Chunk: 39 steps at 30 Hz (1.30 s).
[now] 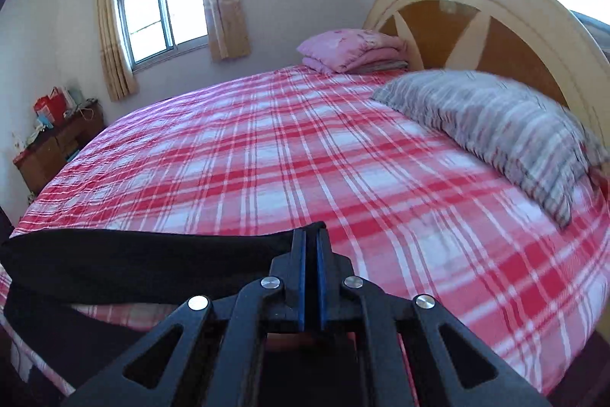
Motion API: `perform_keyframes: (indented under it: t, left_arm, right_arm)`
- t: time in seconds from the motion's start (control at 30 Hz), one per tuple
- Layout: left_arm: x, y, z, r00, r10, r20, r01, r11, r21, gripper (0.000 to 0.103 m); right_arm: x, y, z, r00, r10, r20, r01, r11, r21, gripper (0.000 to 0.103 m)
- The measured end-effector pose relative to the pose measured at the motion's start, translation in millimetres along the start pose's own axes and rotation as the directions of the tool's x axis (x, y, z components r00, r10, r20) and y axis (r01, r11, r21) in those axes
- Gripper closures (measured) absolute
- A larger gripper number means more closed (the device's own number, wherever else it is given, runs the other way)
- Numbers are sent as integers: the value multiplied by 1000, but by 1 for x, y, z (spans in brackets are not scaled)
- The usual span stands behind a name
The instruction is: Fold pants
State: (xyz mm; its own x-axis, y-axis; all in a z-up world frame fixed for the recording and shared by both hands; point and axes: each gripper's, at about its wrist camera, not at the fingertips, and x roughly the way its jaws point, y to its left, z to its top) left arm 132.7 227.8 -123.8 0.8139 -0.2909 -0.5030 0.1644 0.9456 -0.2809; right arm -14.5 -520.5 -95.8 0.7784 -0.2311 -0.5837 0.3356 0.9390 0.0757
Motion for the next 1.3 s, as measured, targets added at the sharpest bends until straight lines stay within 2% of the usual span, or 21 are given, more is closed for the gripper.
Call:
perform_keyframes:
  t: [0.17,0.3,0.47,0.6,0.67,0.8,0.87,0.9,0.93,1.0,1.13,1.3]
  left_arm:
    - [-14,0,-34,999,-39,-24,40,999,23,90]
    - [-22,1,-55,999,-39,-36,41,998,47,88]
    - [-32,10,-76,998,-23,-52,27,998,60,76]
    - [-43,19,-87,998,-11,-68,16,997,77,72]
    - [-53,26,-91,998,13,-62,-7,997,81,56]
    - [-68,44,-91,998,64,-27,-63,998,29,56]
    - [-72,53,-90,996,85,-13,-85,996,-14,56]
    - [-73,55,-89,996,91,-11,-92,995,-29,56]
    - [-72,55,-87,995,95,-9,-96,995,-37,56]
    - [-68,47,-84,996,92,-15,-93,995,-27,56]
    - [-51,24,-79,995,84,-56,-83,996,23,56]
    - [-20,-10,-71,990,66,-121,-54,993,102,56]
  right_arm:
    - [-7,-16,-43,999,-12,-46,14,999,35,99]
    - [-14,-25,-59,999,-8,-37,10,998,69,98]
    - [-23,-27,-65,999,-11,-42,14,997,75,96]
    - [-38,-21,-68,998,-47,-39,48,998,30,95]
    - [-45,-19,-69,997,-66,-39,67,998,12,95]
    - [-63,-11,-67,997,-73,-10,73,997,2,94]
    - [-69,-4,-65,998,-68,7,68,998,1,83]
    - [-71,2,-64,999,-51,13,51,999,1,61]
    - [-73,8,-64,999,-29,14,29,1000,-1,43]
    - [-74,28,-63,1000,26,15,-25,999,-26,42]
    - [-70,82,-65,997,76,-11,-77,986,-150,42]
    - [-47,157,-73,982,168,-91,-188,938,-291,42]
